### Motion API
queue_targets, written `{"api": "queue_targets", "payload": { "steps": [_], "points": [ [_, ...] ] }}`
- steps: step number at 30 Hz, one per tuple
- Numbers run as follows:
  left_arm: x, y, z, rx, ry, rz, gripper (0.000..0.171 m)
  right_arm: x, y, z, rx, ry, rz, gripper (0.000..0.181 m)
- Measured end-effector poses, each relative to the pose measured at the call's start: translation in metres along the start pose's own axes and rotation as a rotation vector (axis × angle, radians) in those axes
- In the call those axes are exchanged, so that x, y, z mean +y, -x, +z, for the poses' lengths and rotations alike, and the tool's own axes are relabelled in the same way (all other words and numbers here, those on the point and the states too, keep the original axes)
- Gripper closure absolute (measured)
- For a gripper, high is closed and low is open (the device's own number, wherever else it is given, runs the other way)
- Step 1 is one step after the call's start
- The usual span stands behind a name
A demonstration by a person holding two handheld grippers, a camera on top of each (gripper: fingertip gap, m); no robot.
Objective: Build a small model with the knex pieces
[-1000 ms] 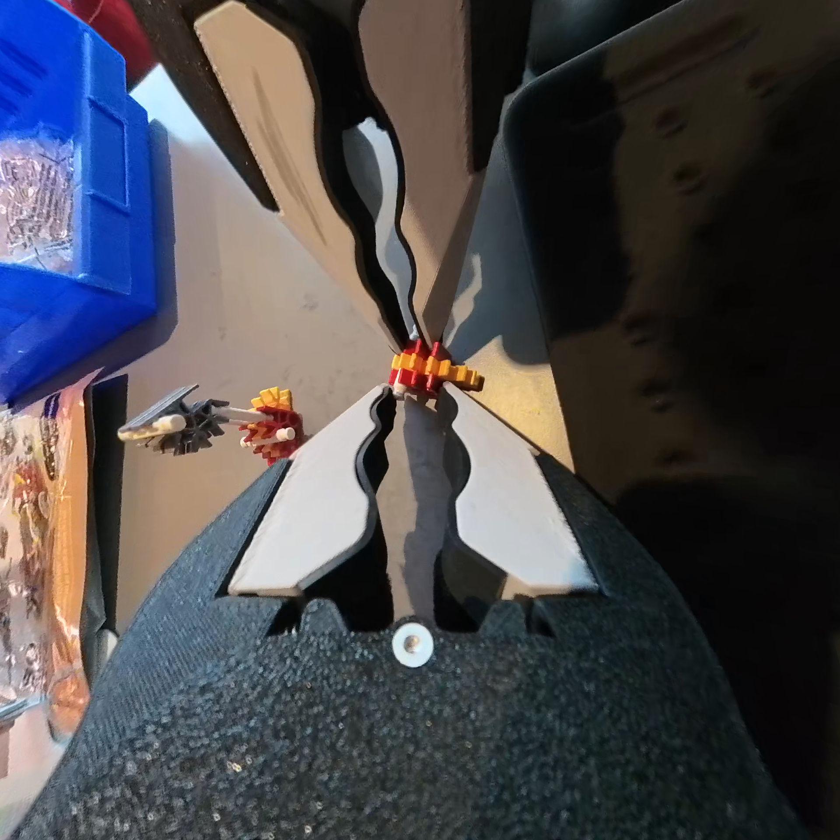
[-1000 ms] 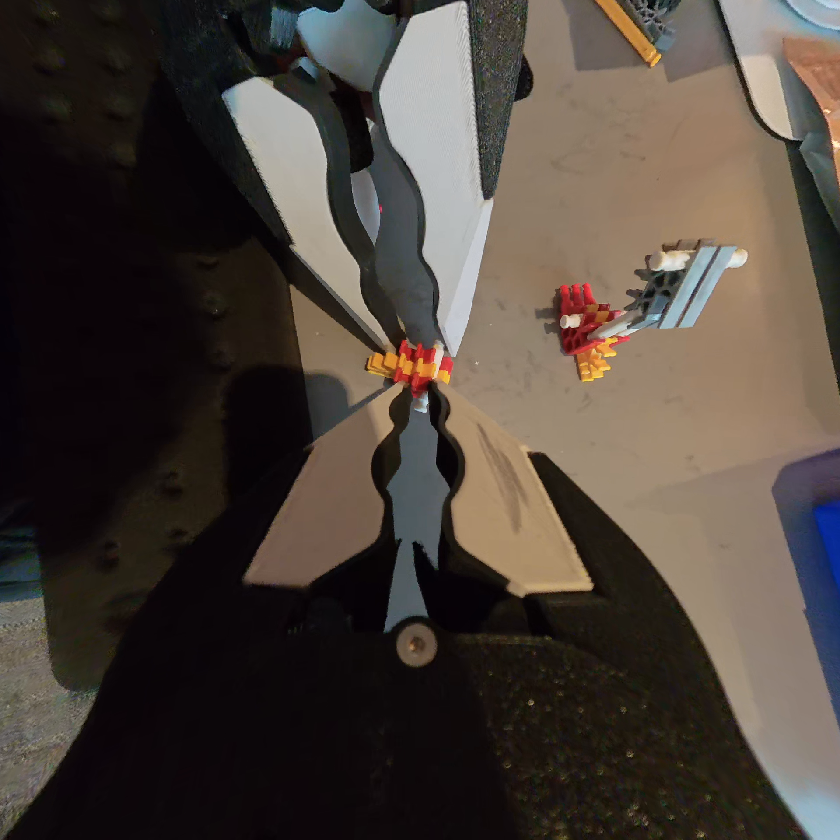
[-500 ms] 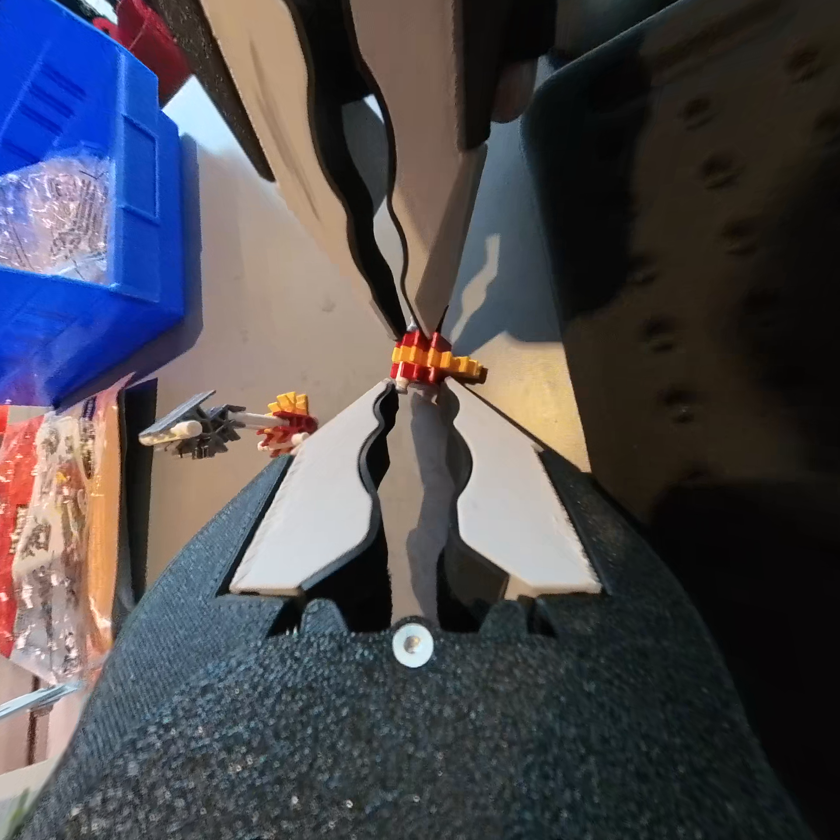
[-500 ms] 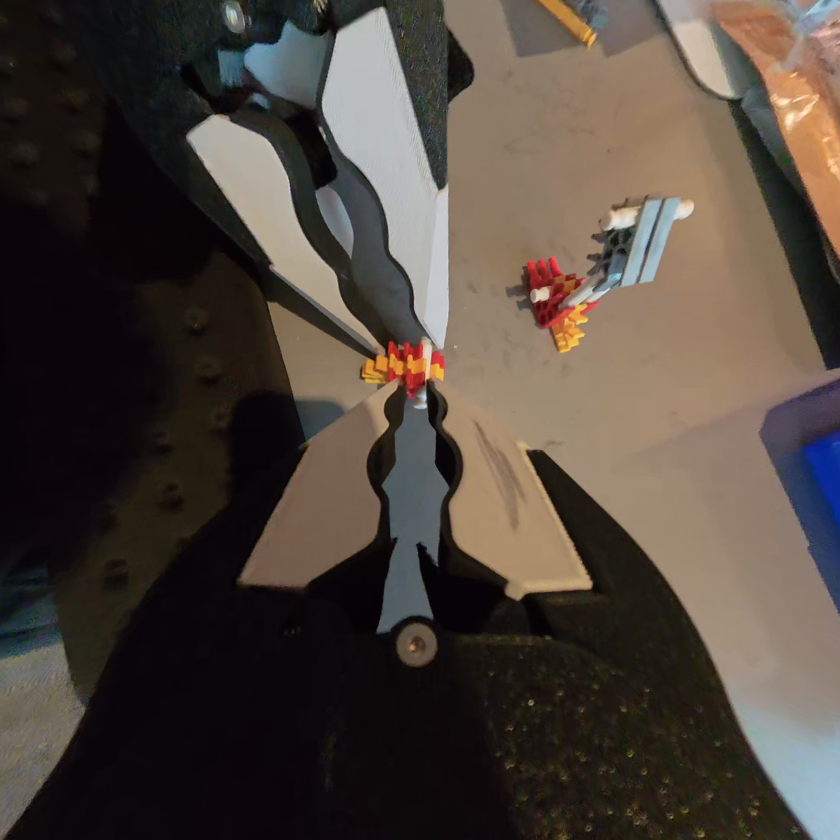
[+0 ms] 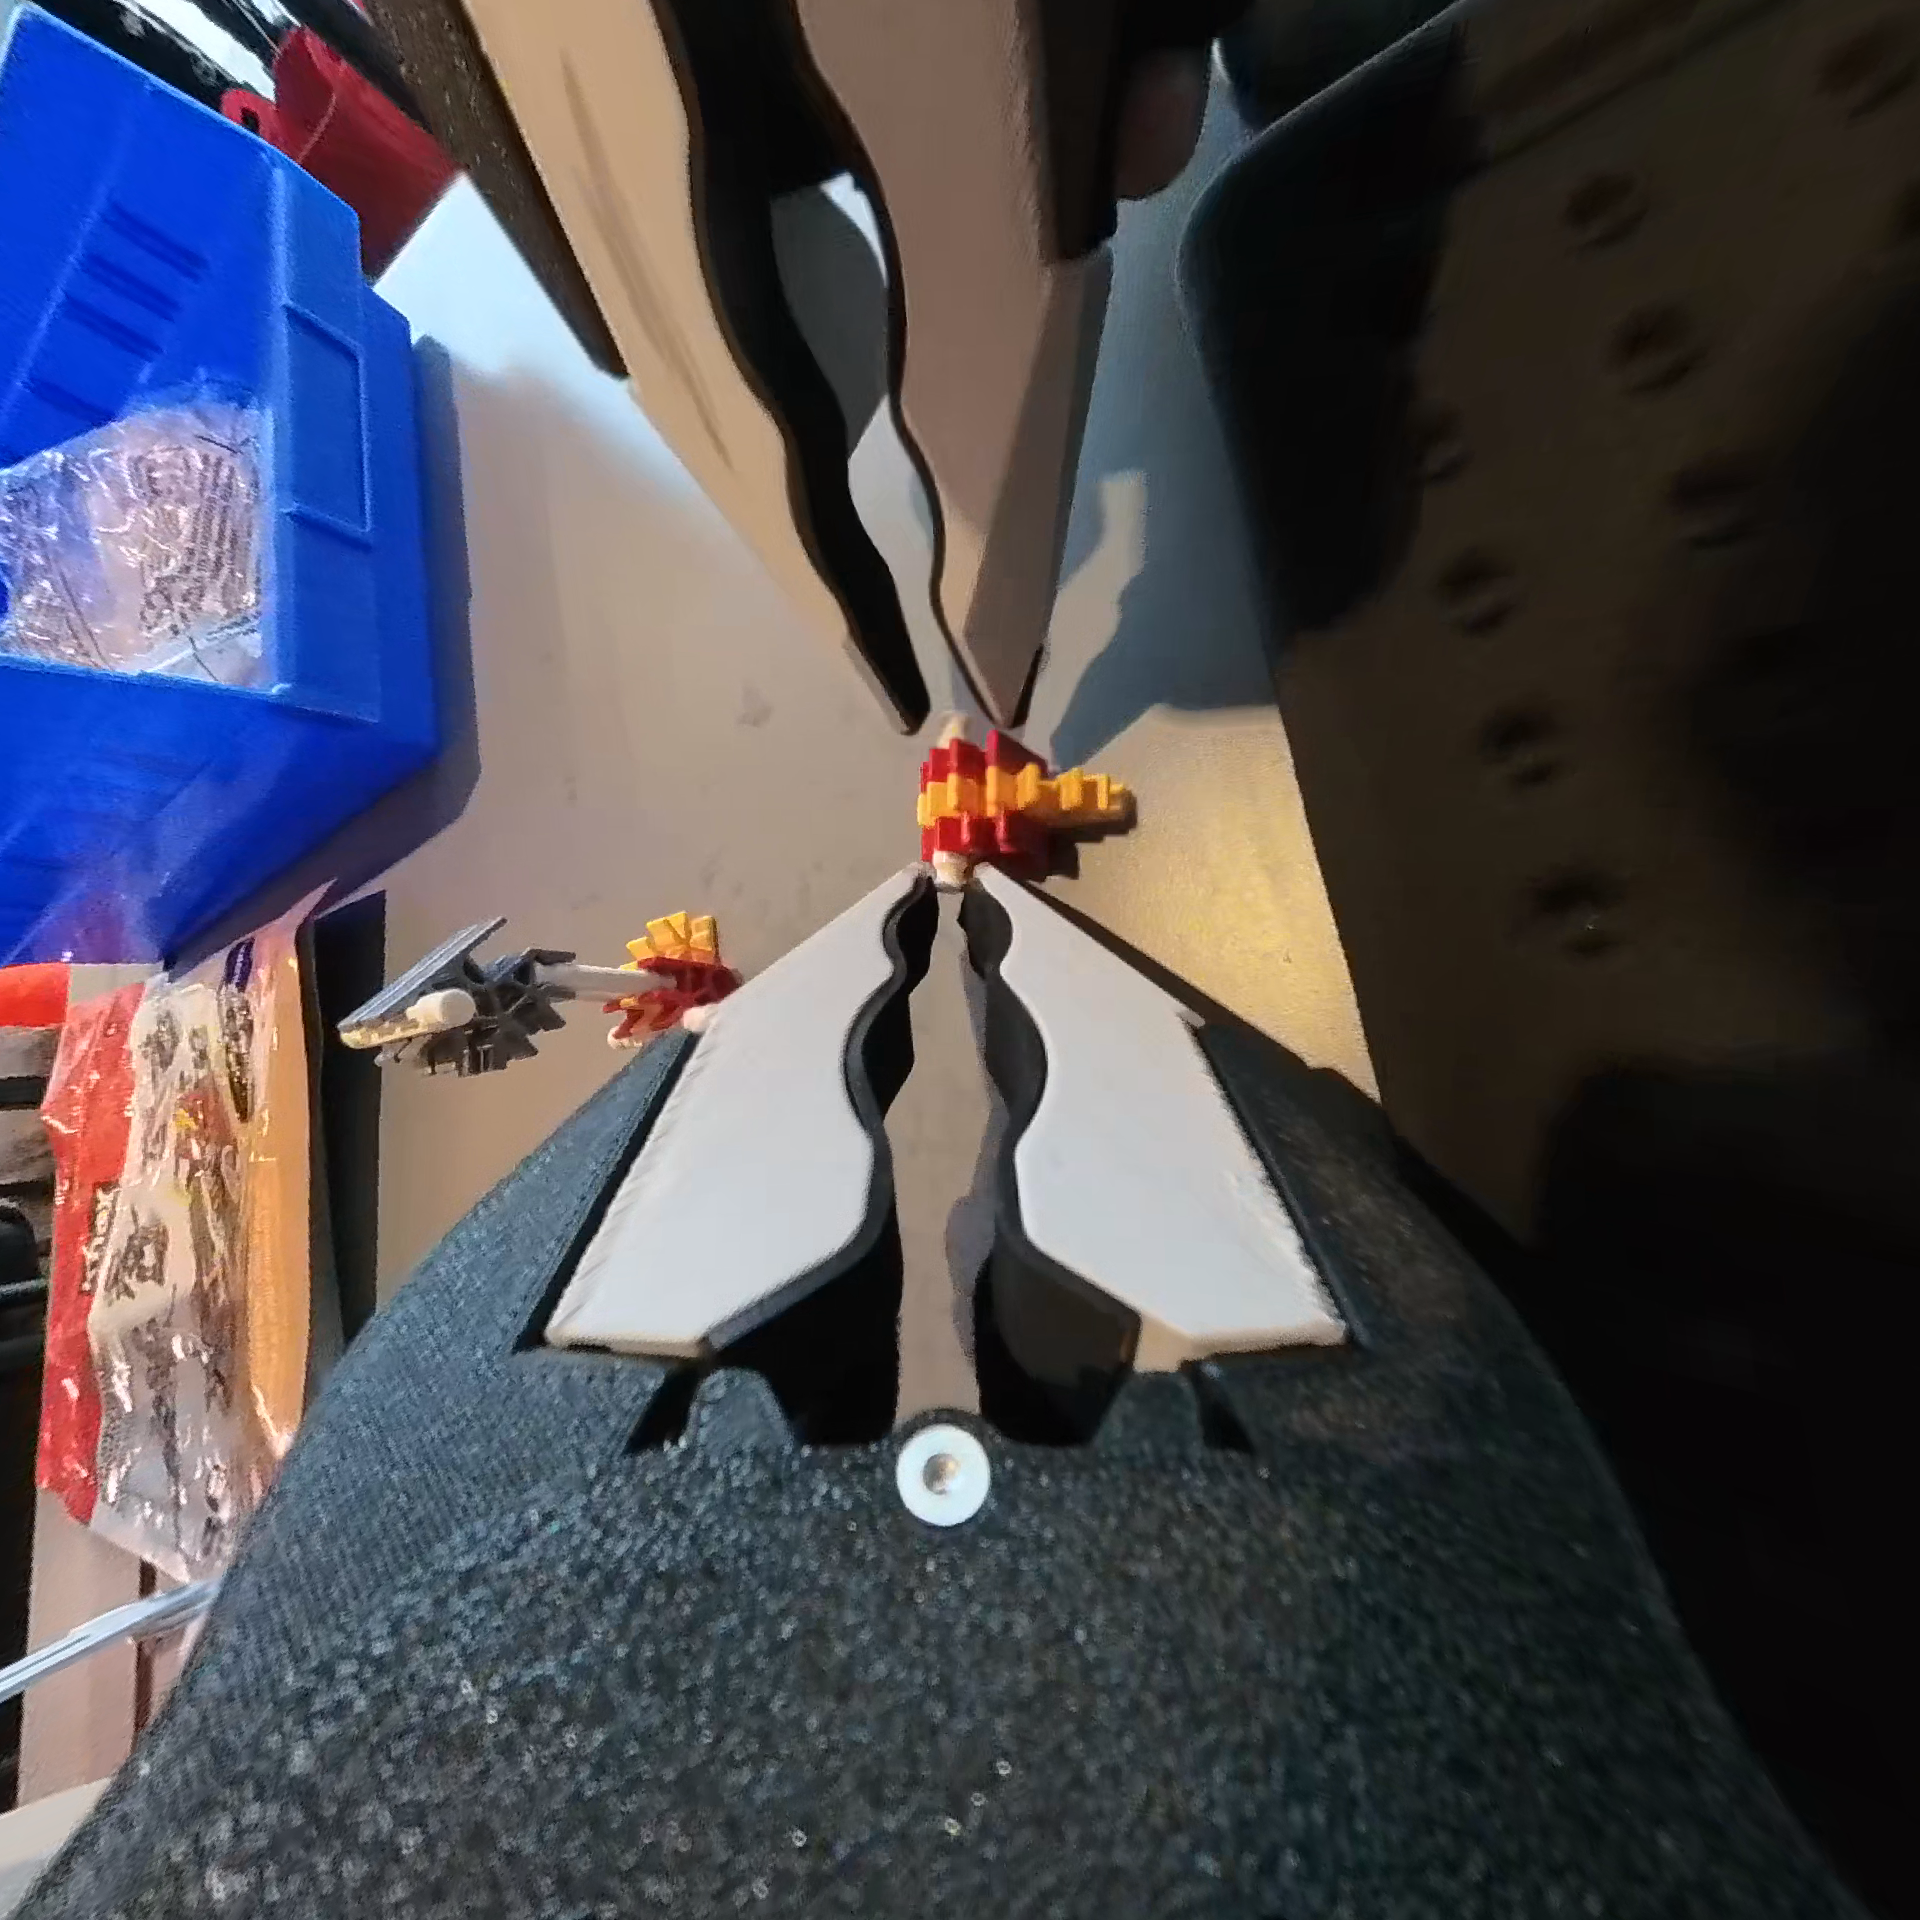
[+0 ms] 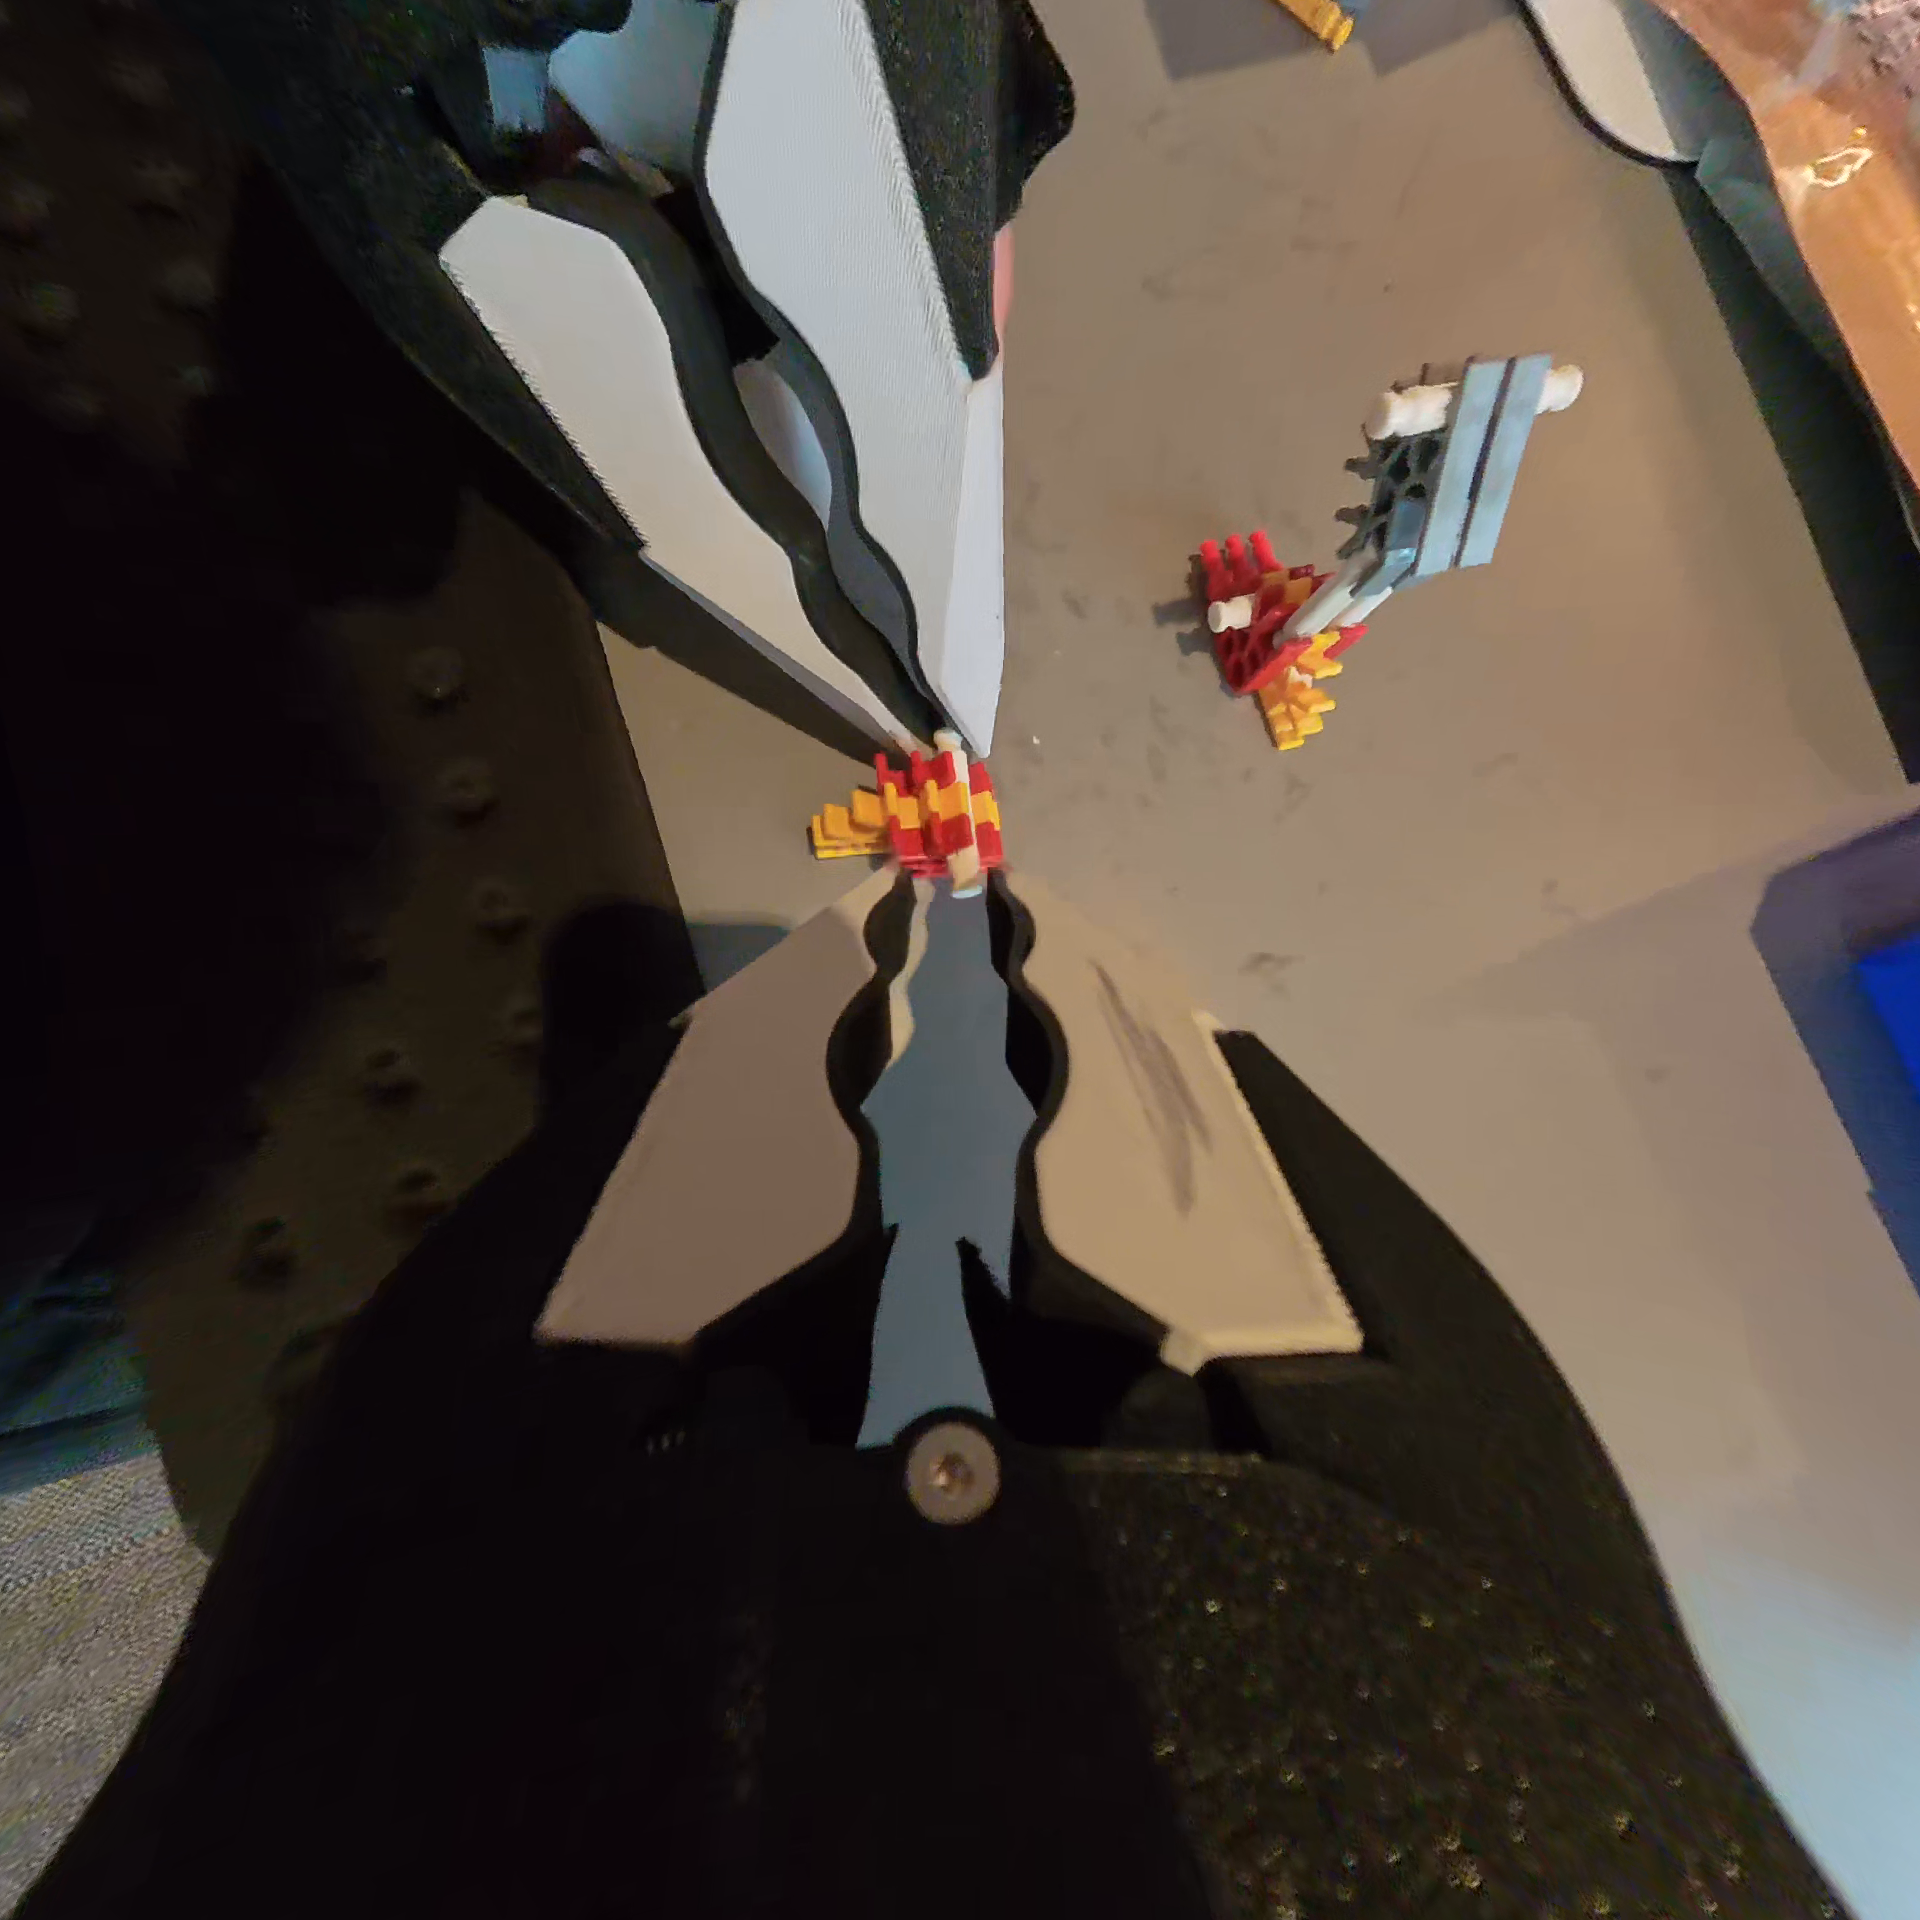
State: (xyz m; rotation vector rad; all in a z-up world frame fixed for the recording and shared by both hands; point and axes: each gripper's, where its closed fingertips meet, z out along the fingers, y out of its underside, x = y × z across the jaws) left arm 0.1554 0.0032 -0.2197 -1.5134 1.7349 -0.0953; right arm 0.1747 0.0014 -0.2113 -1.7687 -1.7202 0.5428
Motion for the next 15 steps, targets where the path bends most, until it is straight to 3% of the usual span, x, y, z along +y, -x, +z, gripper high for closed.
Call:
{"api": "queue_targets", "payload": {
  "steps": [9,15],
  "points": [
    [-0.003,-0.001,-0.005,0.047,-0.053,-0.073,0.146,-0.021,0.006,0.000,-0.069,-0.023,-0.059,0.159],
    [-0.002,-0.004,-0.001,0.062,-0.050,-0.110,0.151,-0.016,0.009,0.012,-0.117,0.008,-0.060,0.159]
  ]
}}
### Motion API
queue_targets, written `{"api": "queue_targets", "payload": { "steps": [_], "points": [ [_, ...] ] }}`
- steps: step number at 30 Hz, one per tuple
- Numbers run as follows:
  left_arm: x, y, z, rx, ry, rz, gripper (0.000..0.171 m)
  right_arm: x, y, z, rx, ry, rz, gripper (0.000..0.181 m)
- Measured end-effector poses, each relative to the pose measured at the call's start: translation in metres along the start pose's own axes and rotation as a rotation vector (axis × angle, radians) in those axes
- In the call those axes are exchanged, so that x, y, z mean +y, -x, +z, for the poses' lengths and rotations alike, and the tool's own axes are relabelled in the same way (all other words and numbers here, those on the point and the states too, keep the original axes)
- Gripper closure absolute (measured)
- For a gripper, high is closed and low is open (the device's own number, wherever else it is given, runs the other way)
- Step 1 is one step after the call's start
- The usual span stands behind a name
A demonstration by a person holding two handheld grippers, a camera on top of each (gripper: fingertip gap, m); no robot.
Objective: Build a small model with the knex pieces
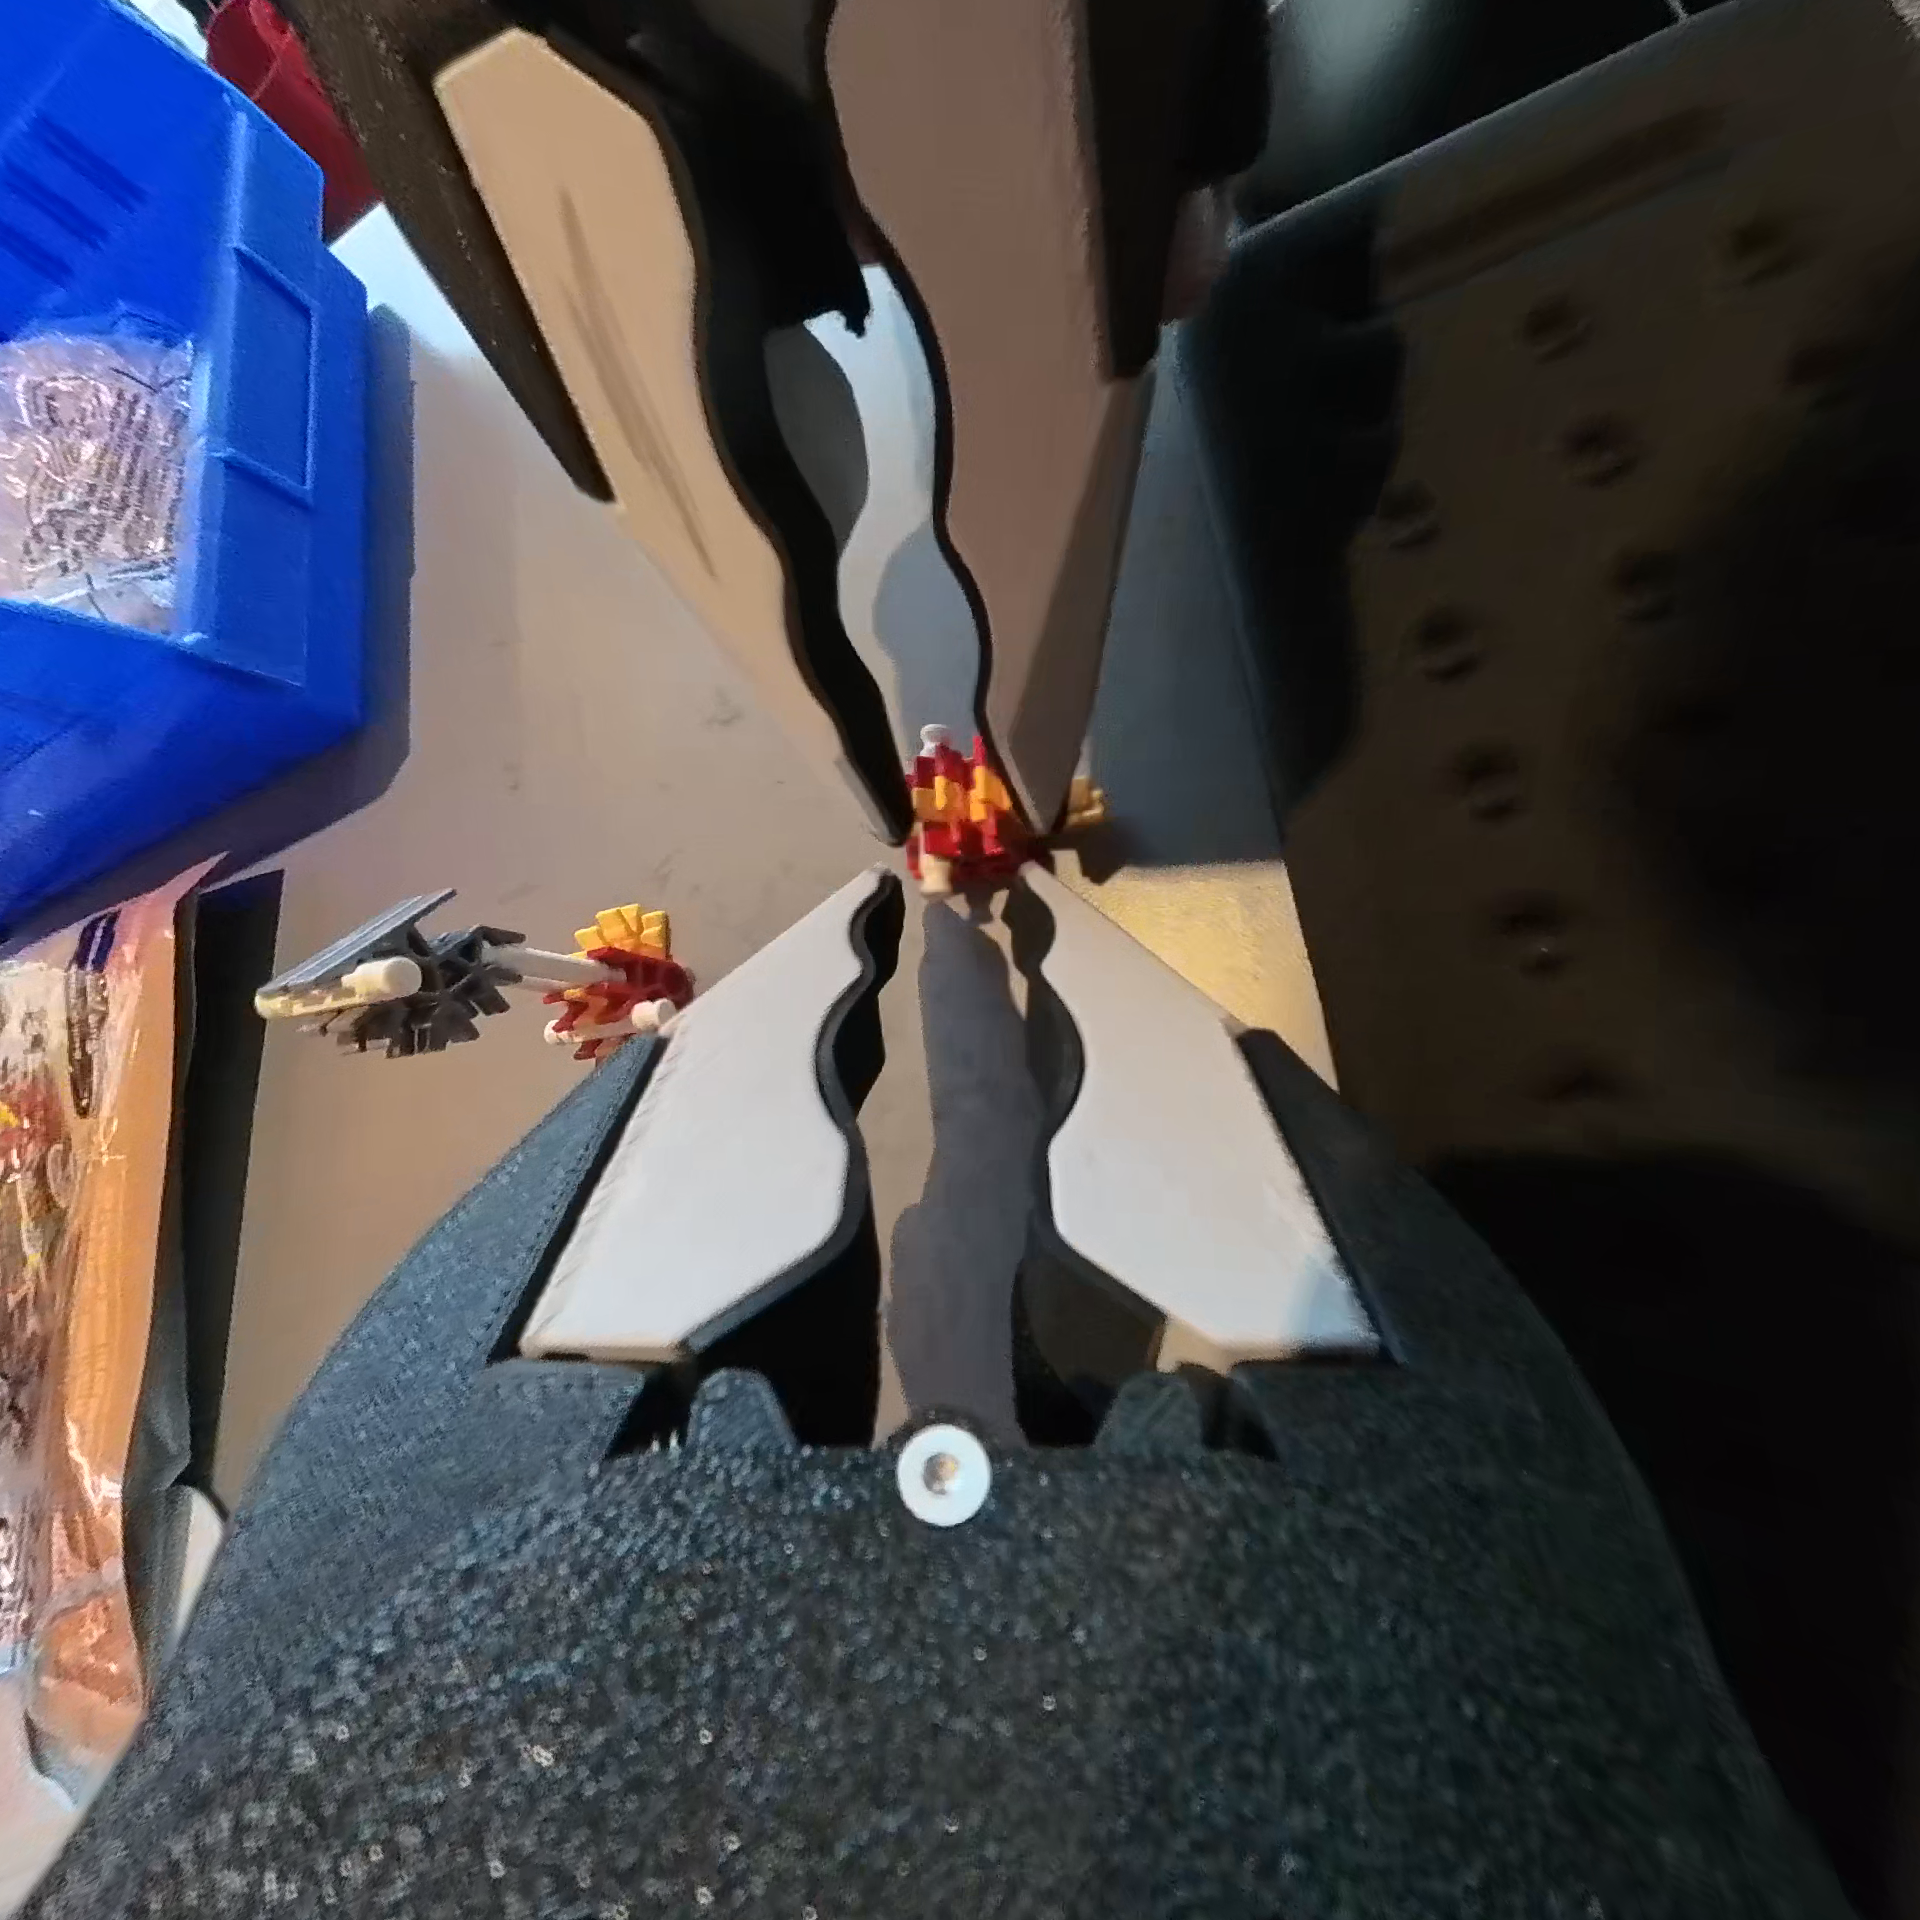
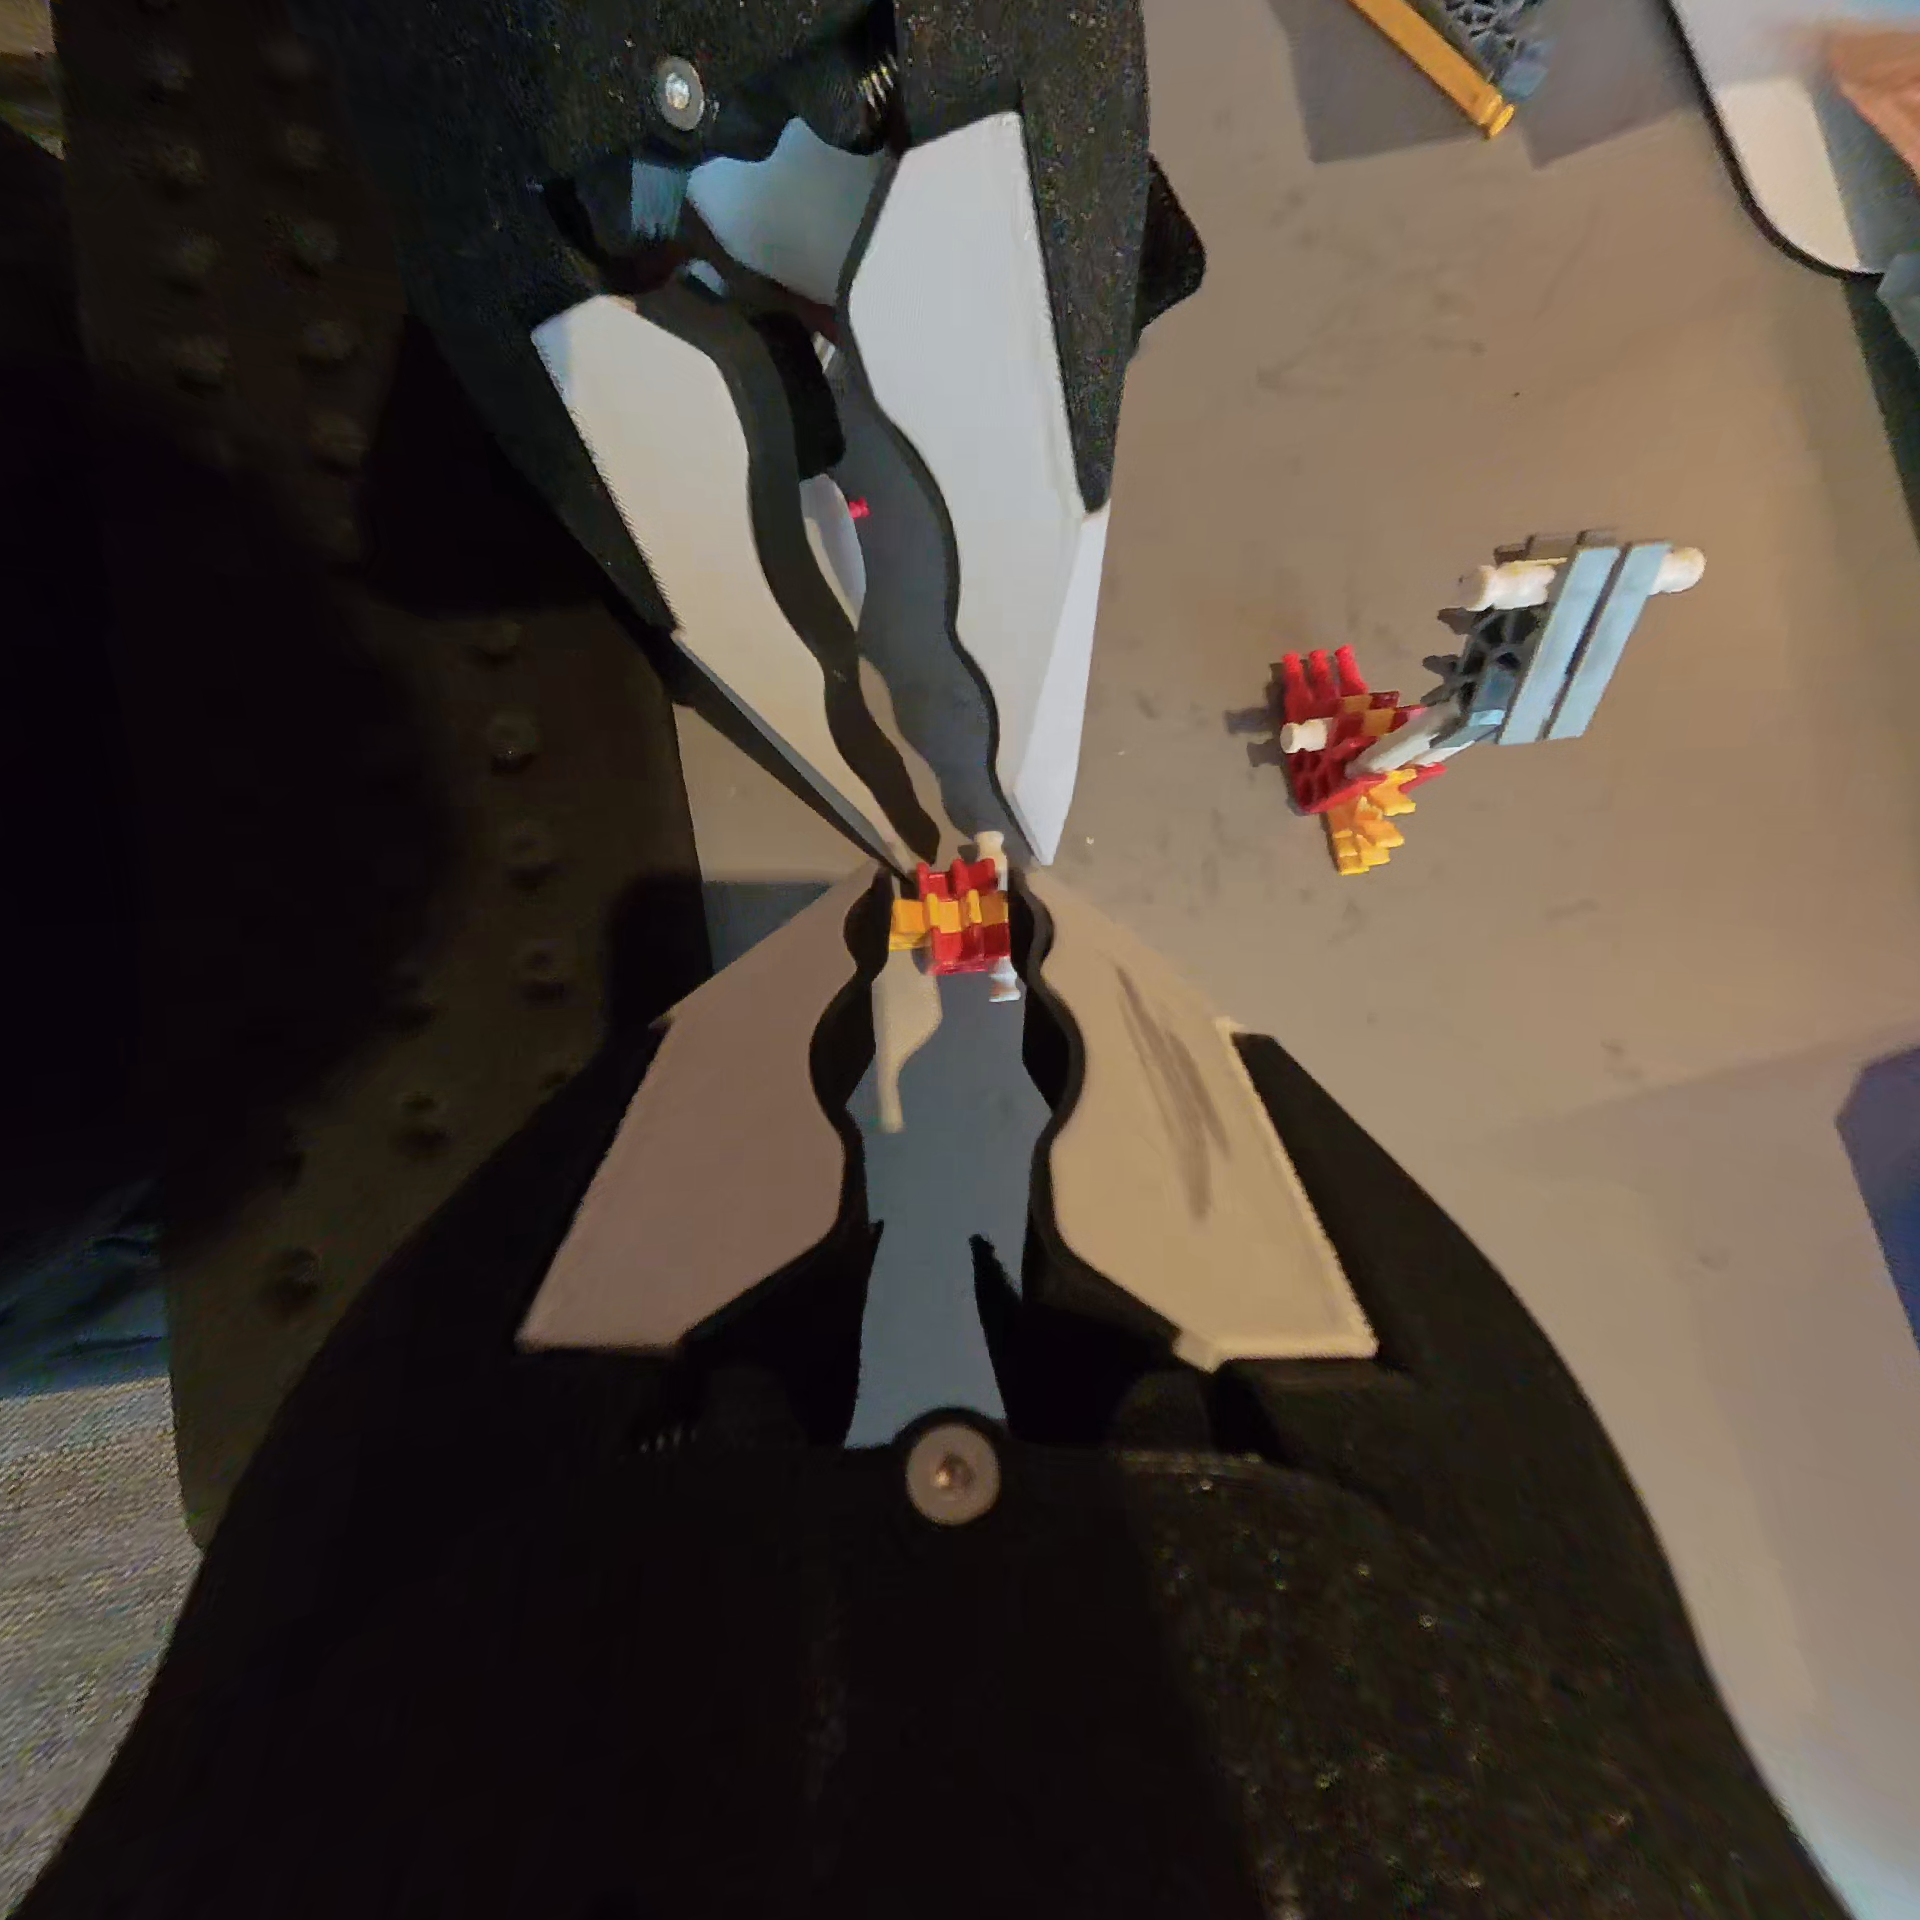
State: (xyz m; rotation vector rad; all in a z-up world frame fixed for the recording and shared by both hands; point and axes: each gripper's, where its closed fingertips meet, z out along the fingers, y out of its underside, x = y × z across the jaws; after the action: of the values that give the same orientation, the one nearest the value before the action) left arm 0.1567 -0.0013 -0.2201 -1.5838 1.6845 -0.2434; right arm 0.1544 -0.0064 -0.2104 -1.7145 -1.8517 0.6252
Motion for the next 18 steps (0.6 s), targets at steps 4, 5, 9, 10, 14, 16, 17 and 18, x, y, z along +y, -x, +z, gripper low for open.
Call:
{"api": "queue_targets", "payload": {
  "steps": [4,5,9,10,14,16,17,18],
  "points": [
    [-0.002,-0.003,0.004,0.009,0.005,-0.009,0.157,0.003,0.001,0.001,-0.013,0.018,-0.004,0.162],
    [-0.002,-0.004,0.005,0.011,0.006,-0.016,0.159,0.003,0.001,0.000,-0.011,0.020,-0.005,0.163],
    [-0.002,0.000,0.005,-0.012,0.011,-0.015,0.154,0.003,0.000,0.000,0.002,0.004,0.003,0.164],
    [-0.001,0.003,0.004,-0.022,0.010,-0.024,0.151,0.003,-0.003,0.000,0.022,-0.006,0.014,0.164],
    [0.000,0.004,0.003,-0.005,-0.003,-0.058,0.143,0.000,-0.007,-0.002,0.072,-0.090,0.075,0.165],
    [-0.004,0.004,0.003,0.019,-0.029,-0.083,0.136,-0.007,-0.004,-0.004,0.086,-0.160,0.083,0.165],
    [-0.004,0.004,0.002,0.024,-0.036,-0.085,0.136,-0.010,-0.004,-0.006,0.096,-0.191,0.095,0.165],
    [-0.003,0.004,0.001,0.026,-0.036,-0.081,0.140,-0.013,-0.003,-0.007,0.100,-0.223,0.113,0.165]
  ]
}}
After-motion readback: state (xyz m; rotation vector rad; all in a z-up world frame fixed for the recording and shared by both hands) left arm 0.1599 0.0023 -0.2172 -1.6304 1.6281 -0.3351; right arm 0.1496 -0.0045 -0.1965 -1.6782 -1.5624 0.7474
